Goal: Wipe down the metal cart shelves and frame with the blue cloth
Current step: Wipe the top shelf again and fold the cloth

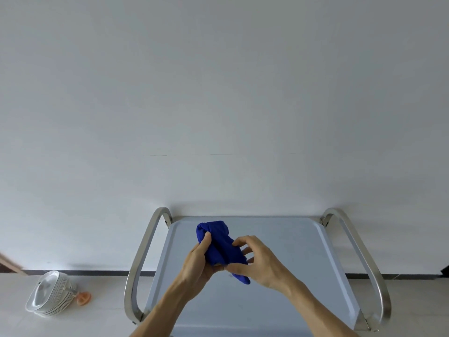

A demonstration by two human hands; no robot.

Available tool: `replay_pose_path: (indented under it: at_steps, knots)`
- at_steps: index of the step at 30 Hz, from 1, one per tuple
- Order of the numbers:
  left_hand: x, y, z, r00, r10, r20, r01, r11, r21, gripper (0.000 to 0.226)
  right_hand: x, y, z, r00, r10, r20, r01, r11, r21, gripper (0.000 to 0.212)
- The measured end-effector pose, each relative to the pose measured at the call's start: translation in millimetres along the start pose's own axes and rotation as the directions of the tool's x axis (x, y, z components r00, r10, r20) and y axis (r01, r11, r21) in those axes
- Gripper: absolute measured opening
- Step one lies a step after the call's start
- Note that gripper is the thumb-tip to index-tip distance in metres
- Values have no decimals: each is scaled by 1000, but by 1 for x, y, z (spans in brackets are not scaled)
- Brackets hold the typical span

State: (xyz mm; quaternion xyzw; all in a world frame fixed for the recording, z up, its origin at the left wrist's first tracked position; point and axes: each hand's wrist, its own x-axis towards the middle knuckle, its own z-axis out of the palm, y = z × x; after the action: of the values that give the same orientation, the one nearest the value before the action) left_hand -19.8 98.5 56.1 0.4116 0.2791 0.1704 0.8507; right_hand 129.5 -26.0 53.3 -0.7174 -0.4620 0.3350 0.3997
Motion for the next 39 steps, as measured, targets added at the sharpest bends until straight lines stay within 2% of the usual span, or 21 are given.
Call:
replay_pose_path:
  at_steps: [2, 4, 6, 8, 11, 13, 15, 18, 20, 21, 22, 25, 29, 35, 39]
  knots:
    - [0, 3, 4, 1000, -14, 12, 15, 999, -43, 51, 0, 0, 2, 1000, -25, -19, 25, 999, -45, 48]
    - [0, 6, 8, 1000, -22, 19, 22, 1000, 10, 47, 2, -2, -1, 997, -36, -64, 35, 999, -19, 26]
    - [0, 13, 7, 1000, -16, -2, 16, 979, 203, 43, 5, -5, -11, 996, -9, -84, 14, 998, 60, 13]
    - [-1, 26, 3, 1000, 19, -7, -14, 921, 389, 41, 11, -6, -28, 990, 28, -135, -18, 997, 74, 15]
    - [-5, 54, -6, 996, 89, -21, -61, 821, 568, 35, 18, -4, -59, 980, 62, -187, -46, 995, 90, 17]
    - [-6, 70, -11, 994, 105, -9, -61, 642, 764, 32, 22, -7, -77, 991, 48, -128, -38, 996, 82, 19]
    - [-5, 81, -18, 993, 117, 5, -48, 373, 927, 25, 26, -9, -92, 999, 9, -52, -9, 1000, 3, 19]
    - [-6, 95, -34, 996, 87, 29, -31, 28, 999, 16, 34, -14, -112, 998, -39, 57, 47, 988, -145, 18]
    - [-7, 102, -44, 997, 66, 37, -29, -112, 993, 21, 39, -19, -122, 991, -20, 131, 48, 975, -218, 16]
    - [-7, 106, -49, 997, 69, 39, -29, -138, 990, 25, 42, -20, -126, 987, -5, 162, 45, 970, -239, 16]
    - [-7, 108, -54, 996, 78, 43, -32, -134, 990, 27, 44, -22, -127, 982, 10, 191, 40, 966, -255, 15]
    - [-11, 113, -68, 992, 111, 55, -53, -24, 998, 30, 54, -23, -124, 967, 50, 251, 21, 962, -273, 12]
    - [-25, 120, -89, 990, 135, 47, -59, 81, 995, 19, 64, -25, -107, 950, 85, 302, 2, 961, -278, 8]
    - [-25, 131, -136, 999, 27, -21, 21, 2, 1000, 37, 87, -30, -59, 924, 156, 350, -16, 929, -370, 9]
    - [-17, 153, -172, 994, 87, -69, 73, -38, 997, 34, 116, -43, -21, 935, 159, 318, -16, 913, -409, 11]
